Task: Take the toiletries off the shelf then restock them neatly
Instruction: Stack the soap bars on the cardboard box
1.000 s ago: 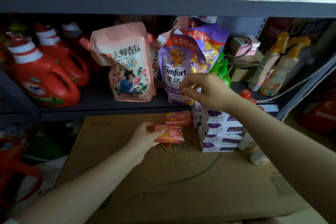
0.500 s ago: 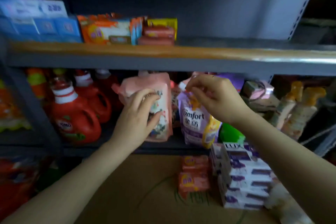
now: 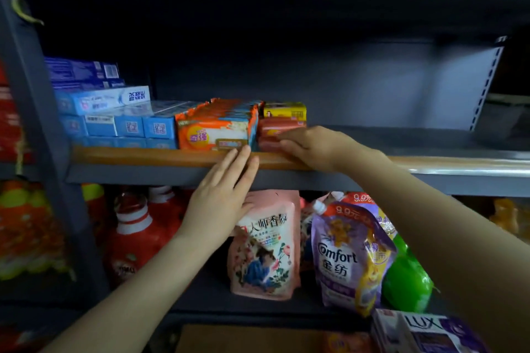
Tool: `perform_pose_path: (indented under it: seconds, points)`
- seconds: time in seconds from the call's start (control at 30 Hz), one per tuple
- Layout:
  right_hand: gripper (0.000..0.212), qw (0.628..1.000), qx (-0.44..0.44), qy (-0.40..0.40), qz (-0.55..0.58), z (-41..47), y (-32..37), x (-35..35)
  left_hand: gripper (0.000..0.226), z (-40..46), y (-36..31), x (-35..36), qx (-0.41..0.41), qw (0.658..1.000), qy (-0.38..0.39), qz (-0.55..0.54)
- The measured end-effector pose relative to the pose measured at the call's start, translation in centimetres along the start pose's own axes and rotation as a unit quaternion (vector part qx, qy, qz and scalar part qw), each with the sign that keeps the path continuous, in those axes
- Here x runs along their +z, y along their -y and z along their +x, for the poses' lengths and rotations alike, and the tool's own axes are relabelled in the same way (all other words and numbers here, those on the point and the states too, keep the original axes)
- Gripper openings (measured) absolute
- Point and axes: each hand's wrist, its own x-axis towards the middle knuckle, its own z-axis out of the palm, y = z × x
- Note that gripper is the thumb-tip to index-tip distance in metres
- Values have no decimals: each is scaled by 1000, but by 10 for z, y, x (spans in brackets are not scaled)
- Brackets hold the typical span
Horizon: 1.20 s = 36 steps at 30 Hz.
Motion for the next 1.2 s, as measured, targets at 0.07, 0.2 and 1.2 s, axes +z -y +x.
perform_pose_path:
  seconds: [0.07,0.2,1.2]
  points:
    - [38,1000,12,-19,3,0,-12,-2,91,0,-2,3,-1,1000,-13,1]
    - [33,993,69,-11,95,9,-33,-16,92,0,-5,5,-14,1000,-24,-6]
    - [36,818,-37,34,573,-147,9,54,37,-27,-86,-50,90,942,-99,-307]
